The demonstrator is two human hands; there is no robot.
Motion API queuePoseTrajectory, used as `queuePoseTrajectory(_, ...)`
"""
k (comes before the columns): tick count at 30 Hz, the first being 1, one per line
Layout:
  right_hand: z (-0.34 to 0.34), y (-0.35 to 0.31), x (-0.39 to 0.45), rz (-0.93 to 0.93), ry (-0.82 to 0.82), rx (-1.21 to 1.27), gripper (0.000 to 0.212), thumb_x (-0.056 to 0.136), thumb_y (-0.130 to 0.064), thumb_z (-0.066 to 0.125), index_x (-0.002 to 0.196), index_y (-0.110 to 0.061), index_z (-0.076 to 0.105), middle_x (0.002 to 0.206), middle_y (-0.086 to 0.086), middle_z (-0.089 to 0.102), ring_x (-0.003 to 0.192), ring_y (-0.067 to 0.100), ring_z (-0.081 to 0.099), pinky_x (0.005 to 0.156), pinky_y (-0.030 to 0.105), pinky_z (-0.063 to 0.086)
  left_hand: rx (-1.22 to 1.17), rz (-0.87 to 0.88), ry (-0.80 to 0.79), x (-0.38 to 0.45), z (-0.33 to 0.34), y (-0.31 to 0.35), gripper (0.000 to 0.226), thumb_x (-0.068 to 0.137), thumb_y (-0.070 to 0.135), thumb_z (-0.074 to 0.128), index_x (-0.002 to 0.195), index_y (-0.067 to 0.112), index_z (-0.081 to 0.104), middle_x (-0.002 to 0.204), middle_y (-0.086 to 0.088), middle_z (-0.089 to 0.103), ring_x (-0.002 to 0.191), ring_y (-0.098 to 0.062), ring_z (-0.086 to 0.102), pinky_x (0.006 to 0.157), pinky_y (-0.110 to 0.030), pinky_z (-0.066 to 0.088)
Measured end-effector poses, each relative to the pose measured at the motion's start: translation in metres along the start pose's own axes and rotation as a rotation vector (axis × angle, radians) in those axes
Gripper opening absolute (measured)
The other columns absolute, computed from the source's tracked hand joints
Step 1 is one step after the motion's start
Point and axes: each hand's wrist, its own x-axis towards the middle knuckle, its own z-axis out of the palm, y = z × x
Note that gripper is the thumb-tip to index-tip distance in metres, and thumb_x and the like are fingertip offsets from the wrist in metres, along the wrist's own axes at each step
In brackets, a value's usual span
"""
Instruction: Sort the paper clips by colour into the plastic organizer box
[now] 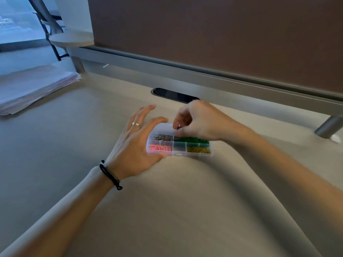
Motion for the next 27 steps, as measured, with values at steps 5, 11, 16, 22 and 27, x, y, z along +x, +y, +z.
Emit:
queuePoseTrajectory(5,0.02,0.02,-0.013,0.014,0.007,0.03,0.019,0.086,-0.037,0.07,0.078,-0.021,0.075,0.075,-0.004,0.071,0.069,0.014,0.061,0.064,0.031,0.046,-0.153,-0.036,-0.055,0.004,0.016,0.004,0.02,0.088,0.047,0.059,0.097,0.03,0.066,0.154,0.009,0.037,0.148,-0.01,0.02,0.116,-0.034,0.024)
queuePoseTrajectory(11,0.033,0.029,-0.014,0.015,-0.006,0.032,0.007,0.081,-0.024,0.069,0.077,-0.019,0.07,0.075,0.0,0.068,0.069,0.019,0.059,0.064,0.033,0.049,-0.01,-0.122,-0.167,0.042,0.022,0.004,0.03,0.1,0.034,0.048,0.088,0.017,0.07,0.115,0.007,0.059,0.098,-0.009,0.056,0.086,-0.033,0.051)
queuePoseTrajectory(16,0.038,0.027,-0.014,-0.007,-0.038,-0.012,0.021,0.072,-0.023,0.08,0.074,-0.024,0.059,0.072,-0.005,0.06,0.067,0.015,0.055,0.059,0.03,0.042,0.082,-0.1,-0.153,0.045,0.034,0.007,0.024,0.101,0.034,0.045,0.081,0.024,0.054,0.101,0.004,0.044,0.09,-0.012,0.047,0.075,-0.028,0.046)
queuePoseTrajectory(22,0.039,0.027,-0.015,-0.079,-0.038,-0.145,0.028,0.071,-0.035,0.082,0.08,-0.026,0.056,0.079,-0.008,0.06,0.073,0.015,0.057,0.065,0.037,0.049,0.009,-0.082,-0.213,0.045,0.034,0.005,0.014,0.098,0.029,0.044,0.109,0.029,0.054,0.112,0.004,0.045,0.101,-0.014,0.048,0.086,-0.033,0.048)
queuePoseTrajectory(27,0.05,0.028,-0.014,-0.203,0.014,-0.396,0.023,0.074,-0.041,0.069,0.08,-0.028,0.051,0.083,-0.007,0.056,0.072,0.02,0.054,0.063,0.038,0.048,-0.072,-0.106,-0.229,0.049,0.034,0.002,0.022,0.093,0.017,0.05,0.109,0.031,0.056,0.11,0.003,0.044,0.1,-0.015,0.048,0.084,-0.029,0.045)
